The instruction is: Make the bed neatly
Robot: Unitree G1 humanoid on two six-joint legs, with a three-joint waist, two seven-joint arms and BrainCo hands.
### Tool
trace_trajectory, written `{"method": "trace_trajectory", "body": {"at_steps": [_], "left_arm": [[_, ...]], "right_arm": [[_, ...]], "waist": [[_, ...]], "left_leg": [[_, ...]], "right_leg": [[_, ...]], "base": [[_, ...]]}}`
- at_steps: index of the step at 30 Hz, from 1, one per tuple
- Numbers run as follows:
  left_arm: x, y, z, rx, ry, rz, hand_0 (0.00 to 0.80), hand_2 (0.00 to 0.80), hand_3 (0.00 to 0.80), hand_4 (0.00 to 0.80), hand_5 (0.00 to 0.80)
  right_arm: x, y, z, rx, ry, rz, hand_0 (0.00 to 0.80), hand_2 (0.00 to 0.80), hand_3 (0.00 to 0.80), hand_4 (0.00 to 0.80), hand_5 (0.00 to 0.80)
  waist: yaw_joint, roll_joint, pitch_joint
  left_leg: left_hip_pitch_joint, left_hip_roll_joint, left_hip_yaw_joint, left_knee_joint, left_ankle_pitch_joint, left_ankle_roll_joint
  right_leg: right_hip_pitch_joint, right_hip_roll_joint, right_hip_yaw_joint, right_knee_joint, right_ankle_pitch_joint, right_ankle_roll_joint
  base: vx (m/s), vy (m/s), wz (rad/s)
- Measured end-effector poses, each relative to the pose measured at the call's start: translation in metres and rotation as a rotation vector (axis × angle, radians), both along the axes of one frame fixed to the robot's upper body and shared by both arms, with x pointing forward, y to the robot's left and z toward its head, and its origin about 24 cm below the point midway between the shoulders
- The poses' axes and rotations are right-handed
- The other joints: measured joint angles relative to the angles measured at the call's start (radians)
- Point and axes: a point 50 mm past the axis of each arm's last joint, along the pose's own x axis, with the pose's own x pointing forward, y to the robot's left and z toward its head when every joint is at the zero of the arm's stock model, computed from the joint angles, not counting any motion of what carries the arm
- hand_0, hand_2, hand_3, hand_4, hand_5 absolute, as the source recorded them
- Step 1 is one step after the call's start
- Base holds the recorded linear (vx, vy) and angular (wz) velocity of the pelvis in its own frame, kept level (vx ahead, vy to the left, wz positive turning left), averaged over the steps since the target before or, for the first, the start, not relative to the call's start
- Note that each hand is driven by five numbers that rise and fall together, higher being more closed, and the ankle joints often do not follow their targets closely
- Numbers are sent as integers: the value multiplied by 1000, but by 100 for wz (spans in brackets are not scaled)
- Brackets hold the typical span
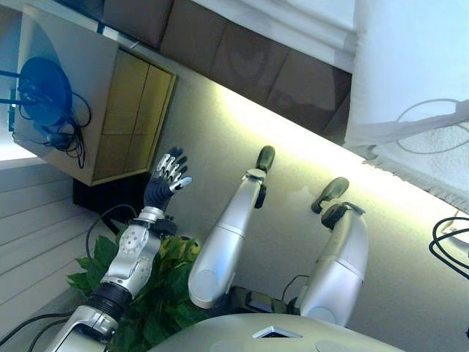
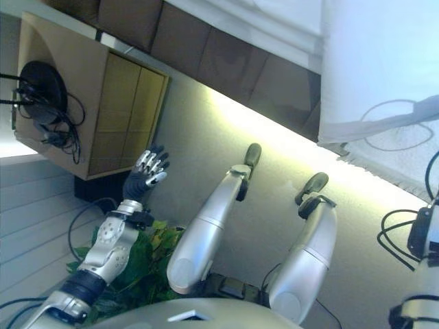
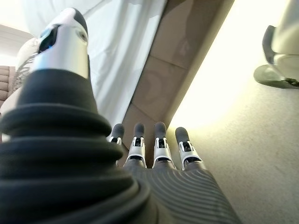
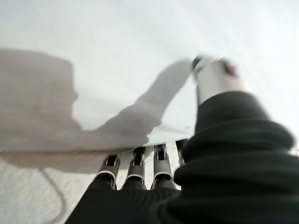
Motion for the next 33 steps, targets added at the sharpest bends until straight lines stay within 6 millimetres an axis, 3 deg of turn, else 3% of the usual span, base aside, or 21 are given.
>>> {"method": "trace_trajectory", "body": {"at_steps": [16,20,24,27,33], "left_arm": [[0,0,0,-10,3,9,0,0,0,0,0],[0,1,0,-32,9,26,0,0,0,0,0],[0,1,0,-48,10,37,0,0,0,0,0],[1,1,3,-60,8,39,0,0,0,0,0],[5,7,8,-75,15,65,0,0,0,0,0]], "right_arm": [[25,27,13,-96,26,156,800,800,800,800,800],[41,50,6,-133,43,246,800,800,800,800,800],[59,87,-9,-148,54,377,800,800,800,800,800],[68,113,-23,-133,58,453,800,800,800,800,800],[75,136,-39,-158,125,505,800,800,800,800,800]], "waist": [[-24,12,1],[-25,13,0],[-21,14,0],[-12,15,-1],[38,23,-7]], "left_leg": [[12,7,17,4,-4,4],[62,15,20,-22,-1,-1],[158,16,13,-89,14,-7],[231,15,-9,-152,33,-14],[371,5,-61,-286,78,-24]], "right_leg": [[2,-6,2,12,-5,-8],[47,1,-2,-7,-1,-12],[142,0,-25,-52,0,-11],[228,-2,-68,-96,-2,-11],[388,-1,-121,-172,-15,3]], "base": [[-6,26,-2],[-9,12,-5],[6,-26,8],[56,-51,25],[90,-60,38]]}}
